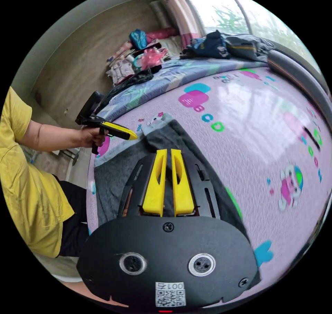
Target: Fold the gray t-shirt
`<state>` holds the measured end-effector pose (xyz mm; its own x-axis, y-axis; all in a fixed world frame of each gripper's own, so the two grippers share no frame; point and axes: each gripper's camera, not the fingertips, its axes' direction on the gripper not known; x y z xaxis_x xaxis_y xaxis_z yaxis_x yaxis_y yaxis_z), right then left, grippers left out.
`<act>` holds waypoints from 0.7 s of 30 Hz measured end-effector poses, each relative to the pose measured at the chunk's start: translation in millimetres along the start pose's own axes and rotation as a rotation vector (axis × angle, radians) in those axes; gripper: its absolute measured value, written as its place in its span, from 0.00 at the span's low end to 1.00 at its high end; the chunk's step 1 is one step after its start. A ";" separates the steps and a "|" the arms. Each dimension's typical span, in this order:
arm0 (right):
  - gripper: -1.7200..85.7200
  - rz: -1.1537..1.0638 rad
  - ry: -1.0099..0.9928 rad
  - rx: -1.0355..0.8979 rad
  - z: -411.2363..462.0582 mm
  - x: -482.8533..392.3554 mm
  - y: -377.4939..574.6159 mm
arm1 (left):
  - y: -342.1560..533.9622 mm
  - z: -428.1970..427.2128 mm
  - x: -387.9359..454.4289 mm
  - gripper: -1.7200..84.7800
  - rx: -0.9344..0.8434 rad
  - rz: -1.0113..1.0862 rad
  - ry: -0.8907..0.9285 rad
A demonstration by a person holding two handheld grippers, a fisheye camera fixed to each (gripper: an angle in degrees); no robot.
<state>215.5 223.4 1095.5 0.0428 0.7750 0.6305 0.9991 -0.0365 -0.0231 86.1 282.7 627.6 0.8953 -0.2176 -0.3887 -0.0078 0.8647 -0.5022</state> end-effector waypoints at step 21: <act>0.08 -0.327 0.014 -0.426 219.8 -13.2 -143.9 | 22.0 -83.7 -40.5 0.02 0.220 -0.433 0.308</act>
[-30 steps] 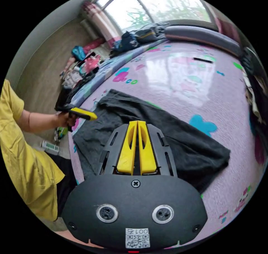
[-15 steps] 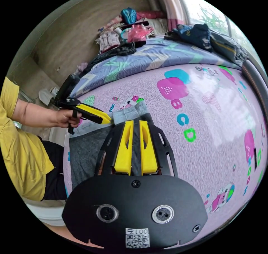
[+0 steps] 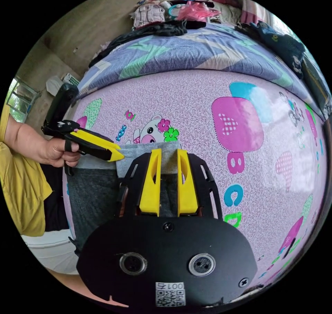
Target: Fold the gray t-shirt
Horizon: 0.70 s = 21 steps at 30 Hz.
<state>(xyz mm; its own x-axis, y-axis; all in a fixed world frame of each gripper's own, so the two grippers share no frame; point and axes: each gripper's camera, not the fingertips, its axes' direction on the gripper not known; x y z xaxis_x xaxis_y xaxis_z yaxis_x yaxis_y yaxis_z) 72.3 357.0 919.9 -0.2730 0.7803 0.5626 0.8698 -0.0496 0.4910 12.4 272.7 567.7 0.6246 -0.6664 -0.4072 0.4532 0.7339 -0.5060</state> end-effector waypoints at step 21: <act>0.04 0.365 -0.023 0.444 -50.2 27.0 89.9 | -3.8 -22.0 21.1 0.01 0.023 0.153 -0.127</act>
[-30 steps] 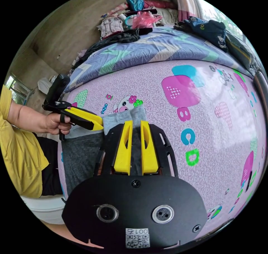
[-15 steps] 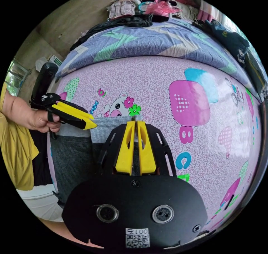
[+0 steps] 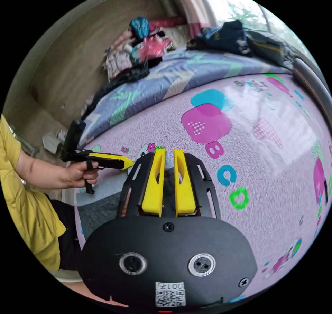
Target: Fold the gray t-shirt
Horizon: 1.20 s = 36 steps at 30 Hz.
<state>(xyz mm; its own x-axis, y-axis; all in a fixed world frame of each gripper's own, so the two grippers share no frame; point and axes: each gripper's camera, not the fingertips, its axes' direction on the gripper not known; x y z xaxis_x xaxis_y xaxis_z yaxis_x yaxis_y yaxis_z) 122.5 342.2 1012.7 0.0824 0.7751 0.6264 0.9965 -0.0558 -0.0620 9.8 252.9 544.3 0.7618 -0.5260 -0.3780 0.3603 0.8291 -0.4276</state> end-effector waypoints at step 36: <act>0.04 1.178 -0.001 0.432 -251.7 -17.5 446.5 | 96.7 242.1 164.4 0.06 -0.720 0.499 0.339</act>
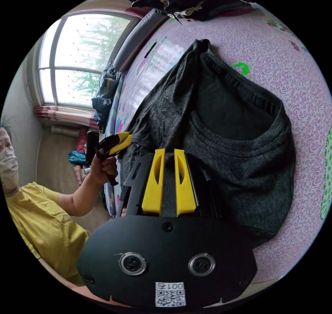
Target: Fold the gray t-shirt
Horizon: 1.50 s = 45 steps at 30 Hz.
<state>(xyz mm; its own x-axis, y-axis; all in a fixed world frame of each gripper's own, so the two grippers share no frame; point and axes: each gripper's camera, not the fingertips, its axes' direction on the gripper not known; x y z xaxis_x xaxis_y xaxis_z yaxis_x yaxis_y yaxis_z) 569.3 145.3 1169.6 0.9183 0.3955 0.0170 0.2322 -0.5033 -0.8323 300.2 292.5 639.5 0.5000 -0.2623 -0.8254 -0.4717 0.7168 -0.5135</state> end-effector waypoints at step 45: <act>0.02 0.129 -0.030 0.363 -104.6 86.2 -90.6 | 6.2 9.5 -135.0 0.01 0.346 -0.135 -0.320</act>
<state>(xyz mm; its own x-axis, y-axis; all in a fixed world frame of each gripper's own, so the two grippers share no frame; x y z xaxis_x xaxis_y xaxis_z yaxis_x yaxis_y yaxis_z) 661.0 144.7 1304.4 0.9217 0.3712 -0.1127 -0.0185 -0.2480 -0.9686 236.7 338.5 750.0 0.7640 -0.1950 -0.6151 -0.1451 0.8768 -0.4583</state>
